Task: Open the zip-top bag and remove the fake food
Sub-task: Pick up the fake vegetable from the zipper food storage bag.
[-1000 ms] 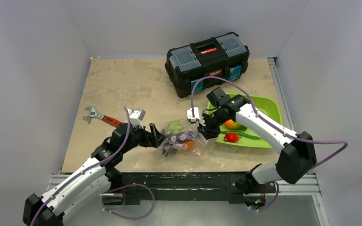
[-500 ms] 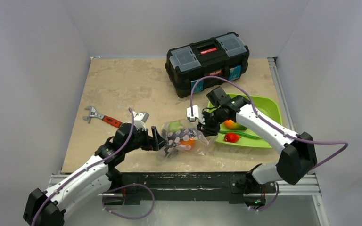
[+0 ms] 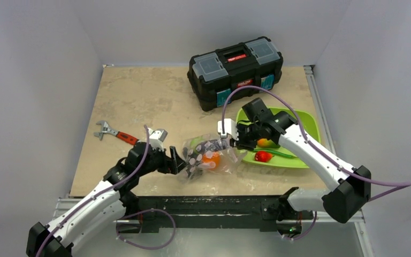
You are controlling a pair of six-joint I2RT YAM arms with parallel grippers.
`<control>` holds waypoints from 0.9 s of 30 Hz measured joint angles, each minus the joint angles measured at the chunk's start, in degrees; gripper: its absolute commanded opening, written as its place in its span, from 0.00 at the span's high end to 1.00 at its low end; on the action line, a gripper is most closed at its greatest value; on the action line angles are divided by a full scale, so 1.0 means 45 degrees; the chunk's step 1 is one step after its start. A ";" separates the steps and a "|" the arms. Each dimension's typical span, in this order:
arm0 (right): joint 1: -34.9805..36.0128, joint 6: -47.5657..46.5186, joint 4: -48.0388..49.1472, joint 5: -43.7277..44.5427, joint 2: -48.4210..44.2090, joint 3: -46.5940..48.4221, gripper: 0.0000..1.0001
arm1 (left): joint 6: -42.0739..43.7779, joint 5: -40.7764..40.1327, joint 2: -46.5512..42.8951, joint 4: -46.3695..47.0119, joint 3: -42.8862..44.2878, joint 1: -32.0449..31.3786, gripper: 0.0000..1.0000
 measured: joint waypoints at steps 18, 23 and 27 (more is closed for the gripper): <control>-0.3570 -0.1627 -0.0806 0.1710 -0.3031 -0.0787 1.00 | 0.1098 -0.0301 -0.1107 -0.0903 0.0175 0.0005 0.17; -0.4741 -0.2312 -0.1418 0.1311 -0.3196 -0.0782 1.00 | 0.1331 -0.0107 -0.1069 -0.0787 0.0175 0.0005 0.17; -0.5100 -0.2623 -0.1627 0.1010 -0.3196 -0.0782 1.00 | 0.1486 0.0384 -0.0763 -0.0627 0.0175 0.0005 0.17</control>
